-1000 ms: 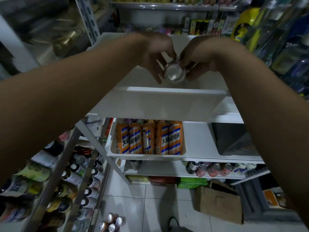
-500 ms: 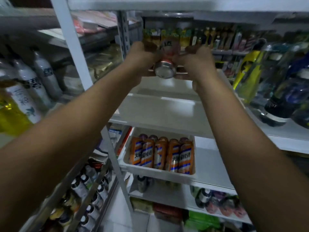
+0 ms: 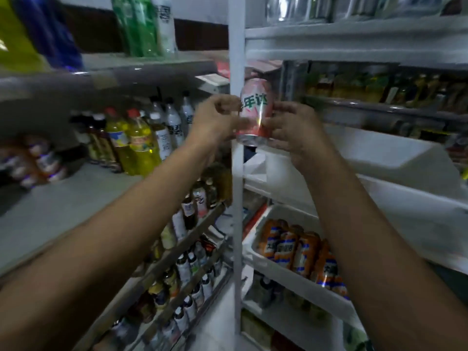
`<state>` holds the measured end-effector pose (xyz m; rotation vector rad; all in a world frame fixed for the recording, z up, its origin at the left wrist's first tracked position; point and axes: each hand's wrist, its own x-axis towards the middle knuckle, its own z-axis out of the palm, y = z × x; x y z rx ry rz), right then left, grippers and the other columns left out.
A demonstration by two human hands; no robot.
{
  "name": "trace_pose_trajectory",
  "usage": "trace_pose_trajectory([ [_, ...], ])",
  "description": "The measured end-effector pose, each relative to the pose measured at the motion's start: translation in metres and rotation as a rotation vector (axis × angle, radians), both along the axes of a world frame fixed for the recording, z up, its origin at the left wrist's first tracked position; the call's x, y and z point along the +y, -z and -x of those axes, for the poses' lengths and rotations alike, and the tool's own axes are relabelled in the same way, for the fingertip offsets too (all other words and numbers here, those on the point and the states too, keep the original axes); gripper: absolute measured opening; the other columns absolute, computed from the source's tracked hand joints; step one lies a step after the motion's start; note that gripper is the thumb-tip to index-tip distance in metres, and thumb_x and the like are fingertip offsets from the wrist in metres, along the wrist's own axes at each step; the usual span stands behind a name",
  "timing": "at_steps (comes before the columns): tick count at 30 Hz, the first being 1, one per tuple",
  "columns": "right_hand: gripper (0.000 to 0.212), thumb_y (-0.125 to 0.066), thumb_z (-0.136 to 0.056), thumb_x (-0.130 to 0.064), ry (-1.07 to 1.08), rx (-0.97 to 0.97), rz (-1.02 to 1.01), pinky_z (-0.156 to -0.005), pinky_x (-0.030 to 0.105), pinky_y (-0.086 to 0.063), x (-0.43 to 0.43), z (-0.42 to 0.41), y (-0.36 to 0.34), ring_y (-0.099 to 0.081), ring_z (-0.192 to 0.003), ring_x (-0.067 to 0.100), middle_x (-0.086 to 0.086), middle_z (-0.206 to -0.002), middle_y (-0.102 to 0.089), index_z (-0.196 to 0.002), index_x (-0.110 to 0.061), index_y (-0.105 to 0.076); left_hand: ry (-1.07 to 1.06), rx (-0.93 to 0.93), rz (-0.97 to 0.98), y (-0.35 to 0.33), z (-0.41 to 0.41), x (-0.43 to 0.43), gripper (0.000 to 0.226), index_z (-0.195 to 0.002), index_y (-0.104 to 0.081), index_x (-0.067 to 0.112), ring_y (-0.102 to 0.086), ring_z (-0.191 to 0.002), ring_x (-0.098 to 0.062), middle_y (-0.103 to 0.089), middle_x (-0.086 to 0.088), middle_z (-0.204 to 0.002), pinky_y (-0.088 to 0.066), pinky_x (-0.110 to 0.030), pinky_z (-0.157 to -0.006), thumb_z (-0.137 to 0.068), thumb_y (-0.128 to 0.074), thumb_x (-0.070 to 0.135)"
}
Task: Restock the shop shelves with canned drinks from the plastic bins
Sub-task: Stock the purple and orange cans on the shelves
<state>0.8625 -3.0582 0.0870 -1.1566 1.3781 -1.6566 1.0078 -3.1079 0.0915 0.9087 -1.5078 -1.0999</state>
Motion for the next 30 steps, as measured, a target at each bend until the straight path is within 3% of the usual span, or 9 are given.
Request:
trace_pose_trajectory([
  [4, 0.021, -0.071, -0.087, -0.003, -0.193, -0.009, 0.035, -0.058, 0.028, -0.06, -0.009, -0.053, -0.001, -0.073, -0.069, 0.017, 0.009, -0.091, -0.076, -0.107, -0.006, -0.07, -0.115, -0.036, 0.089, 0.002, -0.055, 0.011, 0.058, -0.119, -0.064, 0.014, -0.072, -0.097, -0.019, -0.071, 0.002, -0.105, -0.063, -0.035, -0.08, -0.07, -0.085, -0.007],
  [6, 0.011, -0.07, -0.089, -0.004, -0.272, -0.021, 0.035, -0.053, 0.025, -0.056, -0.014, -0.081, 0.0, -0.072, -0.067, 0.016, 0.007, -0.087, -0.076, -0.096, -0.012, -0.07, -0.166, -0.03, 0.103, 0.005, -0.087, 0.014, 0.053, -0.12, -0.067, 0.012, -0.072, -0.095, -0.021, -0.07, -0.003, -0.108, -0.063, -0.041, -0.081, -0.073, -0.084, -0.005],
  [8, 0.013, -0.068, -0.091, -0.003, -0.342, -0.025, 0.042, -0.058, 0.029, -0.059, -0.019, -0.11, 0.003, -0.074, -0.079, 0.019, 0.009, -0.096, -0.075, -0.094, -0.016, -0.068, -0.212, -0.011, 0.108, 0.008, -0.121, 0.018, 0.047, -0.121, -0.068, 0.012, -0.07, -0.095, -0.022, -0.07, -0.008, -0.11, -0.063, -0.045, -0.081, -0.079, -0.079, -0.004],
  [11, 0.02, -0.065, -0.093, -0.001, -0.468, -0.033, 0.038, -0.076, 0.032, -0.06, -0.023, -0.156, 0.009, -0.072, -0.099, 0.025, 0.01, -0.111, -0.072, -0.108, -0.013, -0.065, -0.3, -0.014, 0.106, 0.015, -0.17, 0.031, 0.042, -0.122, -0.064, 0.012, -0.069, -0.098, -0.023, -0.069, -0.014, -0.114, -0.062, -0.034, -0.072, -0.084, -0.075, -0.001],
  [16, 0.04, -0.063, -0.092, 0.004, -0.638, -0.012, 0.026, -0.078, 0.025, -0.053, -0.03, -0.236, 0.022, -0.066, -0.099, 0.017, 0.006, -0.114, -0.068, -0.127, -0.011, -0.052, -0.49, -0.001, 0.089, 0.028, -0.247, 0.059, 0.04, -0.117, -0.059, 0.013, -0.071, -0.098, -0.026, -0.07, -0.016, -0.111, -0.064, -0.043, -0.073, -0.083, -0.076, -0.002],
  [20, 0.039, -0.071, -0.09, -0.006, -0.77, 0.059, -0.005, -0.082, 0.022, -0.05, -0.028, -0.301, 0.04, -0.065, -0.103, 0.012, -0.002, -0.113, -0.067, -0.123, -0.018, -0.053, -0.667, -0.068, 0.064, 0.04, -0.301, 0.084, 0.047, -0.119, -0.062, 0.016, -0.071, -0.103, -0.026, -0.072, -0.006, -0.109, -0.064, -0.045, -0.078, -0.079, -0.08, 0.0],
  [24, 0.049, -0.079, -0.085, -0.014, -0.835, 0.101, -0.002, -0.089, 0.027, -0.052, -0.025, -0.369, 0.062, -0.065, -0.109, 0.014, 0.0, -0.12, -0.067, -0.129, -0.017, -0.058, -0.803, -0.111, 0.014, 0.059, -0.357, 0.107, 0.039, -0.117, -0.071, 0.011, -0.074, -0.099, -0.018, -0.076, -0.002, -0.102, -0.063, -0.038, -0.08, -0.08, -0.081, 0.001],
  [28, 0.037, -0.082, -0.081, -0.017, -0.884, 0.134, -0.006, -0.098, 0.038, -0.053, -0.021, -0.436, 0.087, -0.066, -0.107, 0.015, -0.002, -0.112, -0.07, -0.113, -0.023, -0.062, -0.945, -0.16, -0.017, 0.083, -0.41, 0.124, 0.039, -0.111, -0.077, 0.016, -0.074, -0.097, -0.018, -0.078, 0.0, -0.099, -0.06, -0.046, -0.089, -0.074, -0.082, 0.005],
  [30, 0.045, -0.083, -0.077, -0.022, -0.909, 0.148, -0.02, -0.1, 0.043, -0.053, -0.022, -0.469, 0.101, -0.067, -0.107, 0.016, 0.0, -0.114, -0.071, -0.118, -0.021, -0.064, -1.01, -0.149, -0.031, 0.094, -0.433, 0.13, 0.039, -0.108, -0.078, 0.016, -0.075, -0.097, -0.02, -0.079, -0.002, -0.098, -0.059, -0.049, -0.09, -0.07, -0.081, 0.009],
])
